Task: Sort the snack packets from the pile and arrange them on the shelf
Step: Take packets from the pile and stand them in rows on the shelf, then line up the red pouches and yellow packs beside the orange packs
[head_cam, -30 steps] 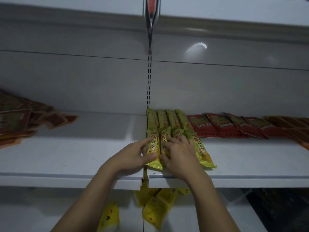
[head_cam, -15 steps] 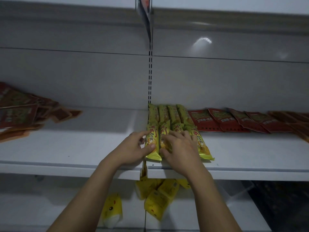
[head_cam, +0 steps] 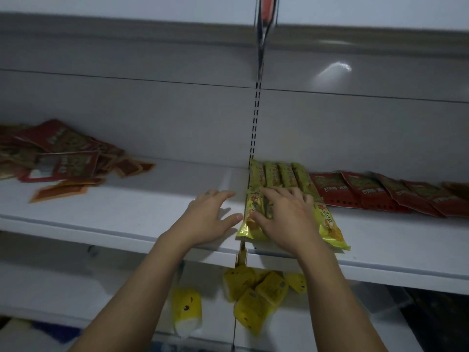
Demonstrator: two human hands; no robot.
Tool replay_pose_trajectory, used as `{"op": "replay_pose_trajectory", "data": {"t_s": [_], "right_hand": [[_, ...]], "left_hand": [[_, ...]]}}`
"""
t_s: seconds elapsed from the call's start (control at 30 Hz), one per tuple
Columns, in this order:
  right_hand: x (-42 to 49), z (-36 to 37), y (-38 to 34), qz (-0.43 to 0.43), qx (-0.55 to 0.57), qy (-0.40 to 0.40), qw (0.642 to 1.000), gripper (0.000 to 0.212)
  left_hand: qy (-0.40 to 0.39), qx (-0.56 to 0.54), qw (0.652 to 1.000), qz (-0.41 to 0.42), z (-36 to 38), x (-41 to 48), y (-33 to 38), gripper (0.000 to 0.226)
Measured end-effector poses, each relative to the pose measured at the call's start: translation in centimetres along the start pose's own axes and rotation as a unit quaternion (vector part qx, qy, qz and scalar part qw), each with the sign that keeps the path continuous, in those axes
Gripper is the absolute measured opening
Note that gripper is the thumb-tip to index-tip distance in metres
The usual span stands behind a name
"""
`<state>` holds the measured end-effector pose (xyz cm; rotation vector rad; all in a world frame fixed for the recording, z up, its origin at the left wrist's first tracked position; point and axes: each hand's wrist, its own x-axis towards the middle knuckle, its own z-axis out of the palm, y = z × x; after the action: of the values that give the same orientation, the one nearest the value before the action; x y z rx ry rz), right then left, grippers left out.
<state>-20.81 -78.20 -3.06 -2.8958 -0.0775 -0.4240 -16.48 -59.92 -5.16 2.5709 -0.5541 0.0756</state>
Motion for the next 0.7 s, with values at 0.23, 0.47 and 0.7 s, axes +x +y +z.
{"op": "replay_pose_trajectory", "data": {"t_s": [0.23,0.47,0.7], "right_hand": [[1.9,0.2,-6.7,-0.05,0.033,-0.003,0.998,0.072],[3.6,3.0,-17.7,-0.124,0.122,-0.035,0.984,0.077],[5.1,6.6,-30.4,-0.202,0.154,-0.055,0.966,0.077]], "left_hand": [[0.054,0.069,0.996,-0.035,-5.9,-3.9,-4.8,0.065],[0.103,0.094,0.983,-0.121,-12.5,-10.1,-13.3,0.064],[0.156,0.104,0.965,-0.186,-17.8,-16.8,-22.8,0.062]]}}
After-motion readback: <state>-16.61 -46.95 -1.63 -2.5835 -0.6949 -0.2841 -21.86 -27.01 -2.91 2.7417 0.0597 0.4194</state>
